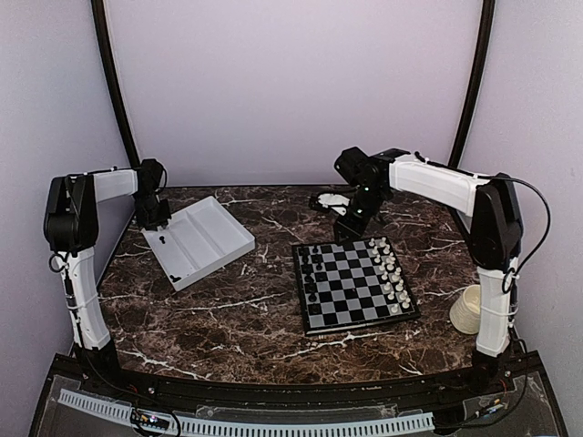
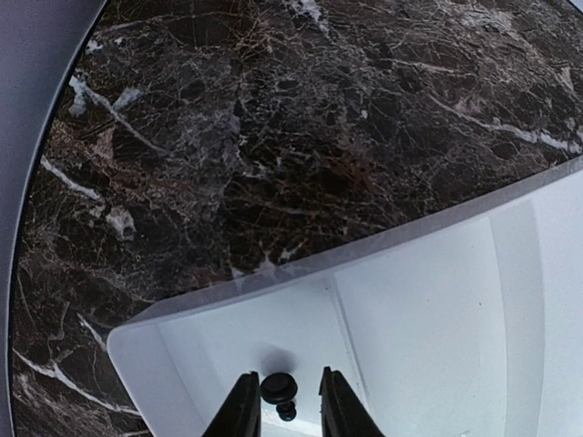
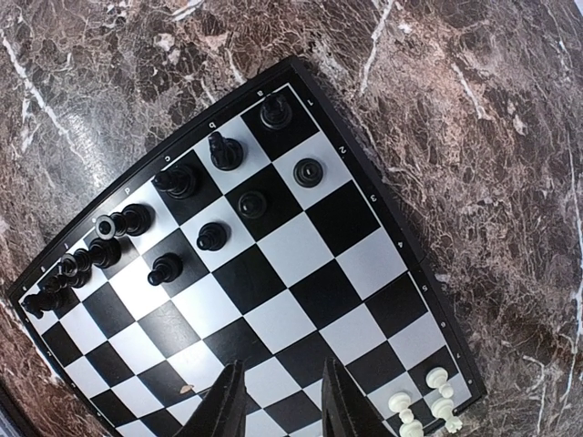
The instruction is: Set up the chess pieces on the board
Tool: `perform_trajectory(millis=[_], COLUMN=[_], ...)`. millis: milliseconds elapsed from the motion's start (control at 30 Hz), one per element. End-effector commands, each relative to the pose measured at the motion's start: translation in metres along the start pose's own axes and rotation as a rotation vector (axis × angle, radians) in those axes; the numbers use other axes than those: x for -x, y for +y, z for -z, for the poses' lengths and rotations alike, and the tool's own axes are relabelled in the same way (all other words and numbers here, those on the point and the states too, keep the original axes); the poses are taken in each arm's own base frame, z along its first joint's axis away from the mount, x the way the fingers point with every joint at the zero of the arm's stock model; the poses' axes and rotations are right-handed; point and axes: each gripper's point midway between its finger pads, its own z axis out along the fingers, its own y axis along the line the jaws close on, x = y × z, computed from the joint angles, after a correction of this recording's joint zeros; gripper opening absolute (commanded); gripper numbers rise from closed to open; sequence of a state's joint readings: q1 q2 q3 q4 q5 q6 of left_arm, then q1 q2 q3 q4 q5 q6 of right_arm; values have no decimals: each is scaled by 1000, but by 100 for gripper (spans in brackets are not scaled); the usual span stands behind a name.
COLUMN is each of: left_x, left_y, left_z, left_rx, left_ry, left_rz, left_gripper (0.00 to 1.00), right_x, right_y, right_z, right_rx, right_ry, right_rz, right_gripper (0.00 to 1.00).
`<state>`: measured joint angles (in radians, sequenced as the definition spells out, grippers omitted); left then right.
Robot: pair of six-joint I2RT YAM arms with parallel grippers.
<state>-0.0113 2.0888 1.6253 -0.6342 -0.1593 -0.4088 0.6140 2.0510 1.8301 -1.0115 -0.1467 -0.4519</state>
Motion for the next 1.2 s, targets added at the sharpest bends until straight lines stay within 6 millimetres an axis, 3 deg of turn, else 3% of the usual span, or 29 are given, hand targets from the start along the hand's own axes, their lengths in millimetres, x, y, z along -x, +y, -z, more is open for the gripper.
perform_trajectory(millis=[0,367,567,767,933,1167], left_x=[3,-18,-13,-2,-17,-39], left_y=[-1,8,11,17,29,27], left_z=[-5,-16,-6,11,12,11], left_rx=[-6,42,53,77,118,69], left_ry=[15,96,79,42,98,176], left_rz=[28,21,10,-136,-264,-346], left_gripper=[25,26,32,35,31,30], right_x=[7,6,6,5,5,8], right_y=[-1,-1,1,1,1,2], right_z=[14,9,6,4,1,-2], right_rx=[-9,-1,11,17,24,42], right_ry=[-50,-43,-41,-35,-33,-33], right_rz=[3,3,1,-1,-2,-7], right_gripper=[30,30,30,30,30,30])
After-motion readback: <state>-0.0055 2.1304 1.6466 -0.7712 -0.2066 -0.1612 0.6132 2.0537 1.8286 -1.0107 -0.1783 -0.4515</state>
